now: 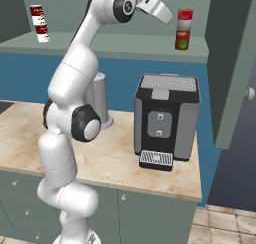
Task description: Stack two cans on top of the other two cans in the cabinet.
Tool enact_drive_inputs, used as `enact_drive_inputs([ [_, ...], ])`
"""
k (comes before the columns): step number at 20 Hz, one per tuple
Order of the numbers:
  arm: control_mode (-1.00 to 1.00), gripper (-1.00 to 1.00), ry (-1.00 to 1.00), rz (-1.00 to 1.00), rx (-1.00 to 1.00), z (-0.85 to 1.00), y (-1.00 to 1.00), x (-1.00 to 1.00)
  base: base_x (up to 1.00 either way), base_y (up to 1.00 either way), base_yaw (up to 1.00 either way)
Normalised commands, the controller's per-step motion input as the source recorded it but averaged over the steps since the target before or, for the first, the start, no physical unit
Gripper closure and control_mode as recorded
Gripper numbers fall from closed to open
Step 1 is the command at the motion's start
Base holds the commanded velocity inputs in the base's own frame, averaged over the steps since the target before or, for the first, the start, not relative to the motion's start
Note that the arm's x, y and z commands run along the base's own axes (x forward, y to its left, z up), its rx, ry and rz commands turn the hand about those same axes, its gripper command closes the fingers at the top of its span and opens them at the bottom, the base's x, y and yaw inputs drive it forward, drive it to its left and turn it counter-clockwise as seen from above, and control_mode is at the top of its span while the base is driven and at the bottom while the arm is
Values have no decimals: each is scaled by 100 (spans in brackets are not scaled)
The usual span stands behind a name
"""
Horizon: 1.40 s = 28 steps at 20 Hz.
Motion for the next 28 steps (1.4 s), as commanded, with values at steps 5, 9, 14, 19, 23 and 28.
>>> enact_drive_inputs([
  [5, -100, -100, -26, 0, -3, -47, 49, -37, 0, 0, 0],
  [9, -100, -100, -28, 5, -6, -50, 52, -47, 0, 0, 0],
  [14, -100, -100, -13, 13, -7, -24, 44, -50, 0, 0, 0],
  [19, -100, -100, 25, 23, -4, 11, 23, -57, 0, 0, 0],
  [23, -100, -100, 20, 31, 0, 5, 25, -68, 0, 0, 0],
  [28, -100, -100, 12, 33, 0, 0, 33, -71, 0, 0, 0],
])
